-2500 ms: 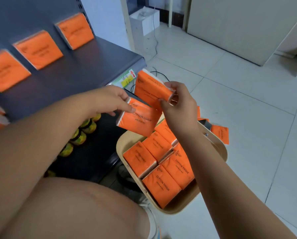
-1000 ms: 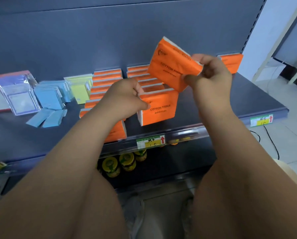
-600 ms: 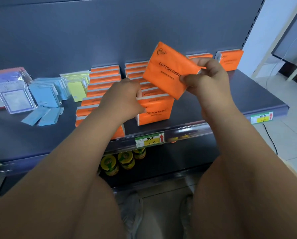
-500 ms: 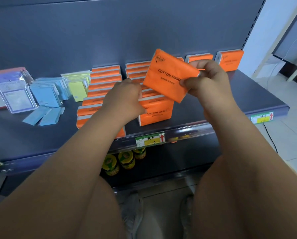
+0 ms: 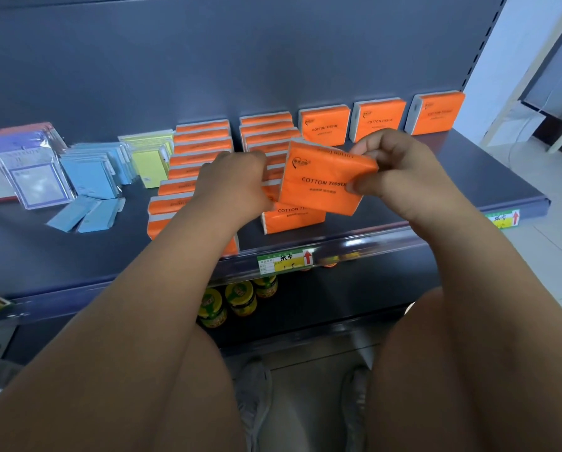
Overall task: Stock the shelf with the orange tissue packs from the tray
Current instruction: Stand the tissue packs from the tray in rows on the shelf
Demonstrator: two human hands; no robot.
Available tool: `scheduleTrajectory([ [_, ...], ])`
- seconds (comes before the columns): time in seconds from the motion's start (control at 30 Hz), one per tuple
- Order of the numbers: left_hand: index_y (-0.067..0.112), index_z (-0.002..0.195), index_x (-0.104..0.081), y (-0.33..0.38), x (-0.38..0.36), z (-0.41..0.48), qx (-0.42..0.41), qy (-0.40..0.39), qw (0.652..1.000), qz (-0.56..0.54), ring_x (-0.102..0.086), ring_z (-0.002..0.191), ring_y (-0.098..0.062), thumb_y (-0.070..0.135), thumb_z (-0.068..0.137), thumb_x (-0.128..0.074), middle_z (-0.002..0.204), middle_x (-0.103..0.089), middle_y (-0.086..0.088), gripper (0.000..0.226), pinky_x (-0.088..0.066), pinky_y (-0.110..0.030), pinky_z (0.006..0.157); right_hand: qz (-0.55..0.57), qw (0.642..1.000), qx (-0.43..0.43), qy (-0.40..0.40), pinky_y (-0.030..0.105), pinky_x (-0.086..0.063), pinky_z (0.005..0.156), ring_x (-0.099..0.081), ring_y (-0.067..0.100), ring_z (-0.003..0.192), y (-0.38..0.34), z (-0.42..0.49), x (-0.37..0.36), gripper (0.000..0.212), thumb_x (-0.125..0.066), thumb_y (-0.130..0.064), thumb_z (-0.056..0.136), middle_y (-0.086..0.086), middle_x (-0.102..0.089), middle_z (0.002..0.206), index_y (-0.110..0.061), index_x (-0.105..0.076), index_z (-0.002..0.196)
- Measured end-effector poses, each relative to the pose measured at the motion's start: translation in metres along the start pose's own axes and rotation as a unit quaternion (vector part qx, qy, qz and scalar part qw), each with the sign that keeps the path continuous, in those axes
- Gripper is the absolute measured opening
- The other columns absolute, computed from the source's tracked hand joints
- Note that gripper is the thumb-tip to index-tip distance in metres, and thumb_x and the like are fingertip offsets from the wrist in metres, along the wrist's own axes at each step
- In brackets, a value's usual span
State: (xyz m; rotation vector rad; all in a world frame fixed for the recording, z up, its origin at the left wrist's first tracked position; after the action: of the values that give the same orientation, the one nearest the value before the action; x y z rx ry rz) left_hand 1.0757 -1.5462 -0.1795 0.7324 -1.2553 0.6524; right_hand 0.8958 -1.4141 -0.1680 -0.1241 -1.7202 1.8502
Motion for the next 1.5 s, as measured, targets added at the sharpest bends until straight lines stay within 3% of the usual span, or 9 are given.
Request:
scheduleTrajectory([
  [0.23,0.024,0.107,-0.061,-0.005,-0.001,0.001,0.013,-0.012,1.0,-0.017,-0.062,0.087,-0.022,0.023,0.076,-0.085,0.098,-0.064,0.0,0.039,-0.057,-0.04,0.077,-0.167,0.984,0.005,-0.06,0.022,-0.057,0.07,-0.07,0.011,0.084,0.005,-0.008,-0.013,0.039,-0.079,0.007,0.072,-0.003,-0.073,0.092,-0.024,-0.069,0.094],
  [0.3,0.025,0.105,-0.061,-0.006,-0.002,0.0,0.013,-0.019,0.999,-0.023,-0.062,0.087,-0.021,0.02,0.077,-0.085,0.098,-0.064,0.001,0.038,-0.056,-0.038,0.076,-0.213,0.975,0.02,-0.056,0.026,-0.058,0.071,-0.068,0.012,0.083,0.006,-0.007,-0.019,0.037,-0.079,0.005,0.073,-0.005,-0.071,0.09,-0.025,-0.068,0.093],
  [0.5,0.026,0.114,-0.066,-0.011,-0.003,-0.004,0.014,-0.035,0.998,-0.041,-0.063,0.092,-0.021,0.012,0.079,-0.077,0.1,-0.067,0.003,0.039,-0.058,-0.04,0.079,-0.289,0.954,0.06,-0.043,0.02,-0.046,0.067,-0.062,0.016,0.09,0.008,-0.003,-0.033,0.036,-0.077,0.003,0.076,-0.005,-0.065,0.097,-0.025,-0.064,0.094],
  [0.6,0.029,0.125,-0.065,-0.008,-0.001,-0.01,0.002,-0.052,0.998,-0.037,-0.06,0.098,-0.021,0.02,0.077,-0.074,0.106,-0.066,0.004,0.049,-0.058,-0.043,0.083,-0.32,0.942,0.094,-0.027,0.025,-0.047,0.075,-0.061,0.019,0.097,0.006,0.0,-0.04,0.039,-0.075,0.003,0.074,-0.001,-0.064,0.105,-0.028,-0.06,0.091],
  [0.77,0.031,0.119,-0.064,-0.005,-0.003,-0.021,-0.004,-0.097,0.995,-0.031,-0.059,0.093,-0.019,0.04,0.072,-0.076,0.1,-0.064,0.007,0.049,-0.053,-0.035,0.075,-0.359,0.927,0.104,-0.029,0.028,-0.044,0.074,-0.058,0.022,0.098,0.009,0.0,-0.054,0.038,-0.069,0.004,0.074,0.0,-0.057,0.109,-0.025,-0.057,0.095],
  [0.9,0.034,0.124,-0.062,-0.003,-0.004,-0.026,-0.001,-0.139,0.989,-0.059,-0.063,0.101,-0.018,0.058,0.067,-0.078,0.11,-0.067,0.009,0.064,-0.057,-0.043,0.088,-0.363,0.926,0.098,-0.025,0.031,-0.049,0.072,-0.057,0.023,0.095,0.009,-0.002,-0.062,0.036,-0.068,0.003,0.075,0.0,-0.054,0.107,-0.024,-0.057,0.097],
  [1.23,0.027,0.129,-0.061,0.001,-0.002,-0.023,-0.015,-0.084,0.996,0.01,-0.06,0.104,-0.024,0.056,0.078,-0.079,0.113,-0.065,0.001,0.061,-0.055,-0.048,0.091,-0.369,0.927,0.069,-0.002,0.044,-0.059,0.074,-0.06,0.03,0.087,0.005,-0.008,-0.068,0.038,-0.065,0.001,0.078,0.003,-0.047,0.111,-0.026,-0.058,0.103],
  [1.4,0.022,0.137,-0.055,0.006,0.004,-0.026,-0.017,-0.046,0.999,-0.005,-0.043,0.126,-0.027,0.053,0.08,-0.076,0.135,-0.048,-0.003,0.068,-0.048,-0.045,0.096,-0.395,0.916,0.068,-0.003,0.046,-0.057,0.084,-0.051,0.029,0.112,0.001,-0.011,-0.068,0.043,-0.068,-0.011,0.081,0.005,-0.047,0.119,-0.024,-0.06,0.121],
  [1.5,0.023,0.142,-0.052,0.019,0.008,-0.028,-0.038,-0.018,0.998,-0.046,-0.039,0.134,-0.025,0.056,0.09,-0.065,0.146,-0.044,0.001,0.063,-0.044,-0.043,0.104,-0.363,0.929,0.073,0.011,0.04,-0.048,0.094,-0.045,0.029,0.12,-0.006,-0.016,-0.064,0.052,-0.063,-0.012,0.081,0.006,-0.05,0.127,-0.018,-0.054,0.132],
])
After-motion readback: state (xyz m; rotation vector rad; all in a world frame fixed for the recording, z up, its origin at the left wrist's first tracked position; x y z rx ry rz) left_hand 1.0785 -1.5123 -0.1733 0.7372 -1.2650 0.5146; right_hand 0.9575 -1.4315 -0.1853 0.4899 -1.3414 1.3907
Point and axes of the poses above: each hand's wrist, its own z-axis towards the middle knuckle, its own x-axis out of the back of the hand, y = z × x, the point moved 9 cm from there along z, towards the middle knuckle
